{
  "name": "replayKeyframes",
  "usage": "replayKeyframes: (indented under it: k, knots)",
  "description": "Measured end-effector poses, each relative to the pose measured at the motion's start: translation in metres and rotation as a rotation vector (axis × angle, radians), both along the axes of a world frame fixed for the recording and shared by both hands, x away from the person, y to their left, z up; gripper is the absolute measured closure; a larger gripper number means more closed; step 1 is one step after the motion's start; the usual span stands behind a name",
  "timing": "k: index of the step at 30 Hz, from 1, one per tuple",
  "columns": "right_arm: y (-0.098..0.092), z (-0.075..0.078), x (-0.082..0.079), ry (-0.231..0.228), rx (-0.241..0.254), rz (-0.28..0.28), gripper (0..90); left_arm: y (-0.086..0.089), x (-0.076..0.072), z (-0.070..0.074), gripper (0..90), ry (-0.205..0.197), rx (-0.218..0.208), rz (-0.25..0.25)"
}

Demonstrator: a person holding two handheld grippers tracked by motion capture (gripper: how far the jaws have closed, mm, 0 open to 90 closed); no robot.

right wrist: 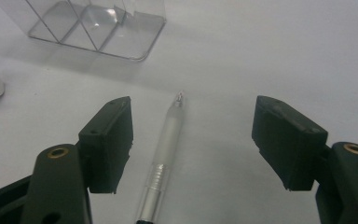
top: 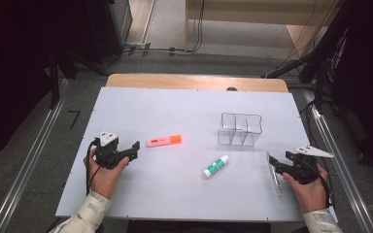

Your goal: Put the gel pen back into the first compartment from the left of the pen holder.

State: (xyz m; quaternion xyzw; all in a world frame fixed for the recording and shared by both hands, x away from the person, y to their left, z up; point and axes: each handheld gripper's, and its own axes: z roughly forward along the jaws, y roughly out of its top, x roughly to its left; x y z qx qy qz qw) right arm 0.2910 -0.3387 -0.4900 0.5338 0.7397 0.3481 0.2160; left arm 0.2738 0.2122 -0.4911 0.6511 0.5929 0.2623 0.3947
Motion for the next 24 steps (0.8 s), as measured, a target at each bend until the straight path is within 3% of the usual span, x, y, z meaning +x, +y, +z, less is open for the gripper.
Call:
replayKeyframes:
  k: [24]
  knots:
    - [0.008,-0.011,0.008,0.030,-0.045,0.033,42.6,-0.001,0.001,-0.001,20.3,0.003,-0.002,0.002]
